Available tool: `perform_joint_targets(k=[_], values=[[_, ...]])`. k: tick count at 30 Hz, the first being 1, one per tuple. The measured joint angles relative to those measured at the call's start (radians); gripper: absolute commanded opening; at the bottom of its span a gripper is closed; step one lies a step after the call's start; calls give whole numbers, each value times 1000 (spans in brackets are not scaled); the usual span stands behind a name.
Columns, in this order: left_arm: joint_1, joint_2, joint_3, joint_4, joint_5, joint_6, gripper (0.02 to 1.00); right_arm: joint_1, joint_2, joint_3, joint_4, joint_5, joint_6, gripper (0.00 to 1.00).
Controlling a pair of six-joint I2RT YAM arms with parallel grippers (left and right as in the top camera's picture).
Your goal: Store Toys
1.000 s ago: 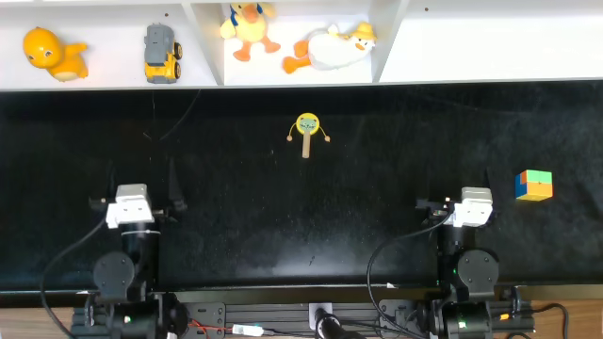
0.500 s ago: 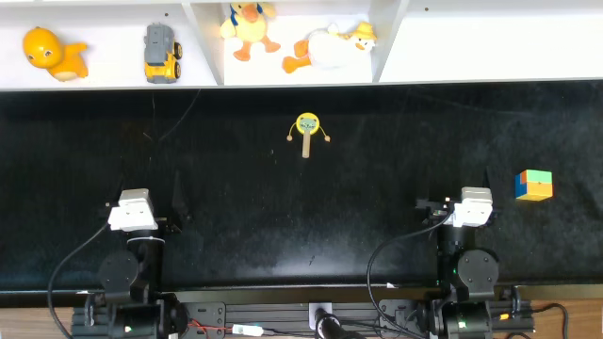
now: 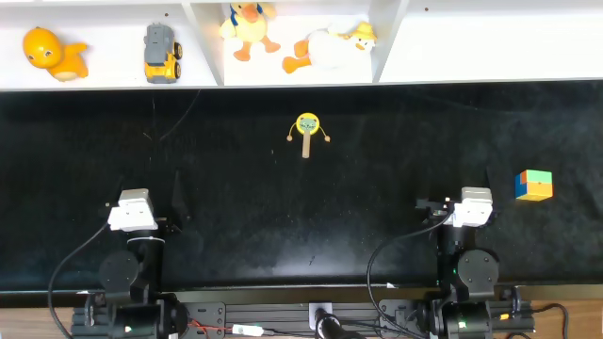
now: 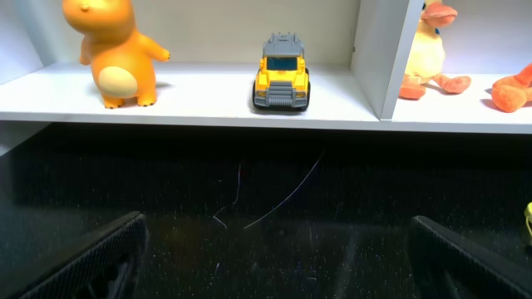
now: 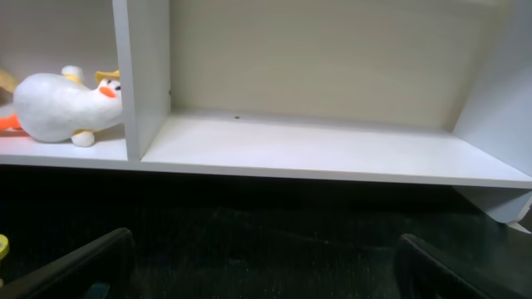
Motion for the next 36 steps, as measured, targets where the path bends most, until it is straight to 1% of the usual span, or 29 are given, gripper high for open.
perform_joint_targets(k=[3, 7, 11, 13, 16, 19, 22, 24, 25, 27, 30, 33, 36], values=[[0, 0, 0, 0, 0, 0, 998, 0, 0, 0, 0, 9, -17, 993], [0, 0, 0, 0, 0, 0, 998, 0, 36, 3, -22, 72, -85, 996], [0, 0, 0, 0, 0, 0, 998, 11, 193, 64, -185, 103, -113, 996], [0, 0, 0, 0, 0, 0, 998, 45, 315, 134, -231, 109, -117, 996], [0, -2, 0, 0, -1, 0, 998, 97, 479, 274, -336, 99, -76, 996], [0, -2, 0, 0, -1, 0, 998, 162, 653, 420, -451, 58, 20, 996], [0, -2, 0, -1, -1, 0, 996, 224, 801, 547, -565, 16, 159, 996], [0, -2, 0, 0, -2, 0, 998, 266, 918, 645, -643, -3, 283, 996], [0, -2, 0, 0, -4, 0, 996, 296, 999, 710, -663, -17, 370, 996], [0, -2, 0, 0, -4, 0, 998, 337, 1094, 791, -712, -23, 475, 993], [0, -2, 0, 0, -4, 0, 998, 421, 1251, 911, -710, -26, 618, 996], [0, -2, 0, 0, -4, 0, 996, 511, 1392, 1006, -706, -16, 711, 998], [0, -2, 0, -1, -4, 0, 998, 581, 1517, 1078, -708, 8, 766, 998]])
